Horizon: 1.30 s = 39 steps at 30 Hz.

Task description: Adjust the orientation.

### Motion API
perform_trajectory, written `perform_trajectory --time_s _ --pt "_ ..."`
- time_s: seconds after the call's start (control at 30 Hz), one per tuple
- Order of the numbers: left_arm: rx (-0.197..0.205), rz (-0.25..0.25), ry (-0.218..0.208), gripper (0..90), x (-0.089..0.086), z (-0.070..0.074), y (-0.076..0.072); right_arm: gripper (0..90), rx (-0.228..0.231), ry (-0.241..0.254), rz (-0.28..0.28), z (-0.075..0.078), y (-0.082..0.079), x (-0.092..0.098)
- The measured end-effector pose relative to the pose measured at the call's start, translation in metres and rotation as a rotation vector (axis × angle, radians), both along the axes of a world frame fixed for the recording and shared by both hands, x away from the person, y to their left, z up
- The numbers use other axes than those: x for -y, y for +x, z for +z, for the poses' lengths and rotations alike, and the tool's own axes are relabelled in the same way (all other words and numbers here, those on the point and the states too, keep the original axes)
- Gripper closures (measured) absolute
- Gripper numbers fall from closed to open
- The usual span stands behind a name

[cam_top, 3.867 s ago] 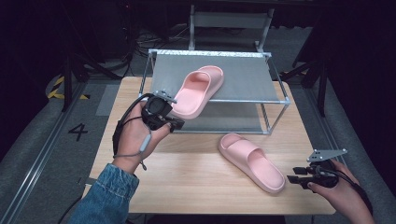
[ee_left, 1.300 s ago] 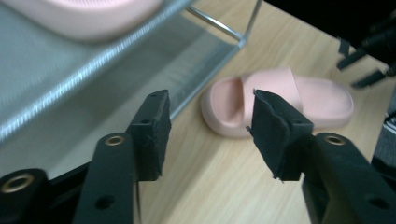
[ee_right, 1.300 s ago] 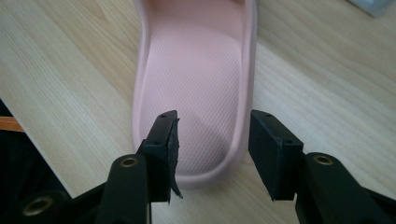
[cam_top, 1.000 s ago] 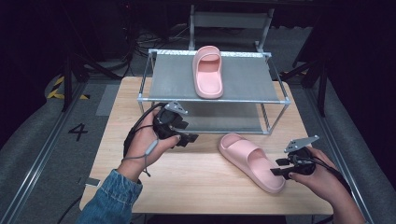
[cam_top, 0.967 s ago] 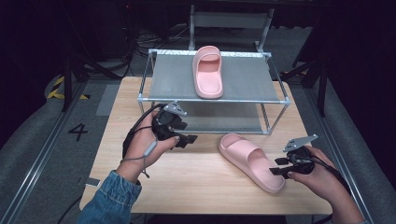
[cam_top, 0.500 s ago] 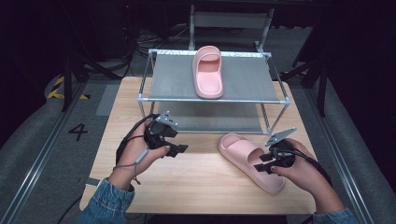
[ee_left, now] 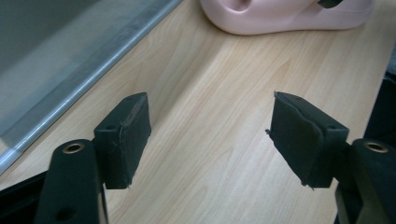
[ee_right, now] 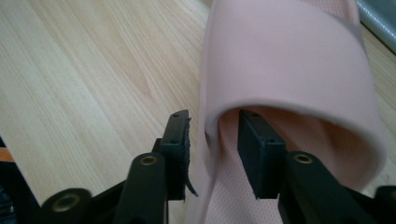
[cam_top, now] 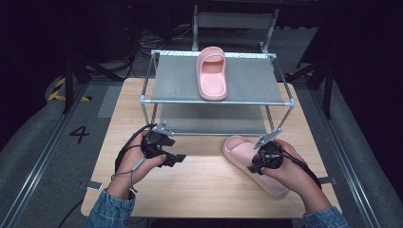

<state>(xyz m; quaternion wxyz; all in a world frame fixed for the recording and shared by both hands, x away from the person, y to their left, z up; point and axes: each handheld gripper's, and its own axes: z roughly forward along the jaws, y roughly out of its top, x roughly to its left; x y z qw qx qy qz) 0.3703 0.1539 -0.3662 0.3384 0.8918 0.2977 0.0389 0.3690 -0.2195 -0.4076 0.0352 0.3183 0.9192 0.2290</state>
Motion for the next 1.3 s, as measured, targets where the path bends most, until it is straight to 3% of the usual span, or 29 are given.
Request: perform_trajectory --time_s 0.17,0.37,0.6,0.73,0.93,1.3 --pt "0.015 0.011 -0.001 28.1 -0.01 -0.002 0.003 83.4 0.009 -0.024 -0.011 0.0 0.0 -0.009" --pt "0.004 0.007 -0.011 28.2 -0.017 -0.002 0.006 85.0 0.027 -0.032 -0.045 0.004 -0.002 -0.008" --pt "0.0 0.018 -0.018 26.9 -0.023 -0.001 0.006 84.9 0.022 -0.019 -0.044 0.015 -0.007 -0.004" --pt "-0.004 0.011 -0.027 26.2 -0.024 -0.001 0.004 84.5 0.011 0.011 -0.046 0.029 -0.01 -0.001" --pt "-0.013 0.023 0.002 24.4 -0.029 -0.003 0.004 83.8 0.016 0.003 -0.025 0.053 -0.017 -0.002" --pt "-0.013 0.038 -0.002 23.6 -0.036 -0.004 0.001 83.0 0.032 0.013 -0.002 0.093 -0.021 -0.002"
